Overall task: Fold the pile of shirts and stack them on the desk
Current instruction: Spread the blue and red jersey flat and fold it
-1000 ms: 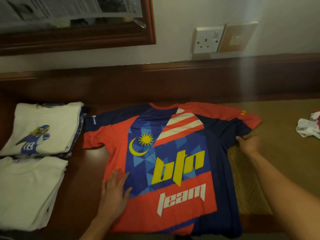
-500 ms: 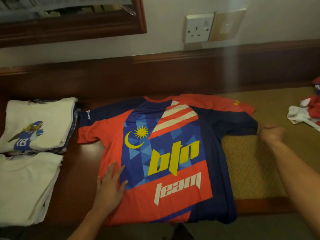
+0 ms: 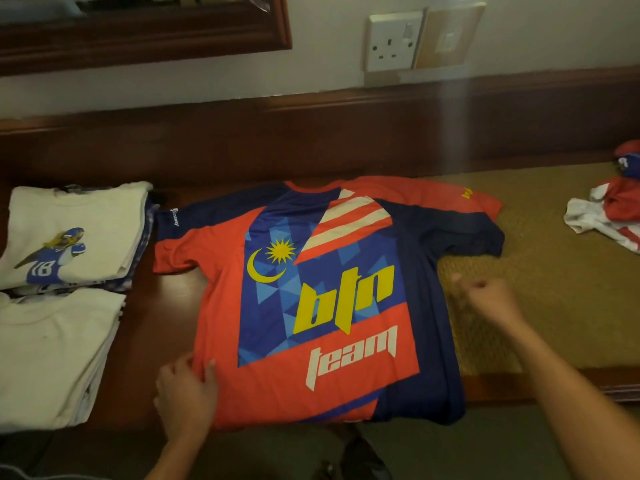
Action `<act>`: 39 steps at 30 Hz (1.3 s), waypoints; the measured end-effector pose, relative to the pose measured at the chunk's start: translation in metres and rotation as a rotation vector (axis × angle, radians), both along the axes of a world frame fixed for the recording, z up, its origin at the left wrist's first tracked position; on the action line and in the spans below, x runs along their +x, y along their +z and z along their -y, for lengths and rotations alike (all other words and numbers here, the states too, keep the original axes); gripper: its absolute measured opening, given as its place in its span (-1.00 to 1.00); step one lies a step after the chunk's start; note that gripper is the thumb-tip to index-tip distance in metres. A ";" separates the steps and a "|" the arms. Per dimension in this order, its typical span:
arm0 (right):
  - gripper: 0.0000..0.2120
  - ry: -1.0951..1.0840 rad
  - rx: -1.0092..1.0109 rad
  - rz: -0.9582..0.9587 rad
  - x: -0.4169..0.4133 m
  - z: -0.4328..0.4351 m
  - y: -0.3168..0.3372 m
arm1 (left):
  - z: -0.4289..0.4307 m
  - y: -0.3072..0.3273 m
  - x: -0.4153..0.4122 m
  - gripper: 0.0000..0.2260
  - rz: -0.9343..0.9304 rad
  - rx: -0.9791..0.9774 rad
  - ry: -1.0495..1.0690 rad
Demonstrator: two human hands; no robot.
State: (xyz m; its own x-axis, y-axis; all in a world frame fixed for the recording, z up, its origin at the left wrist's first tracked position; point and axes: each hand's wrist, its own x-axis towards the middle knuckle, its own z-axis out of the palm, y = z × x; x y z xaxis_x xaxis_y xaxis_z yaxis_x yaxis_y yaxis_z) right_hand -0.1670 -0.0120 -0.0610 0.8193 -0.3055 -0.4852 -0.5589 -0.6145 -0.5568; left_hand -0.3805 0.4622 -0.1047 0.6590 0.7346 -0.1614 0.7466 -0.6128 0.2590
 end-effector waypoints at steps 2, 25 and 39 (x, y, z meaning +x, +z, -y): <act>-0.65 0.211 -0.103 -0.092 -0.033 -0.017 -0.017 | -0.005 -0.002 -0.011 -0.79 0.025 -0.062 0.006; -0.49 0.272 -0.264 0.238 -0.109 -0.048 -0.010 | -0.009 0.015 -0.064 -0.72 0.247 -0.349 0.009; -0.64 0.918 0.027 0.364 -0.020 -0.264 0.016 | -0.015 0.009 -0.087 -0.80 0.241 -0.376 0.109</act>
State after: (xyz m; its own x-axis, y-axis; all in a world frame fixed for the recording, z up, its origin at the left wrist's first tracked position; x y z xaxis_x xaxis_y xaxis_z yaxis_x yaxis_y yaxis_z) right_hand -0.1873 0.2520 -0.0446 0.8334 0.5308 -0.1540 0.3368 -0.7086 -0.6201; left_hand -0.4680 0.4769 -0.0960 0.6325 0.7214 -0.2820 0.6929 -0.3642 0.6223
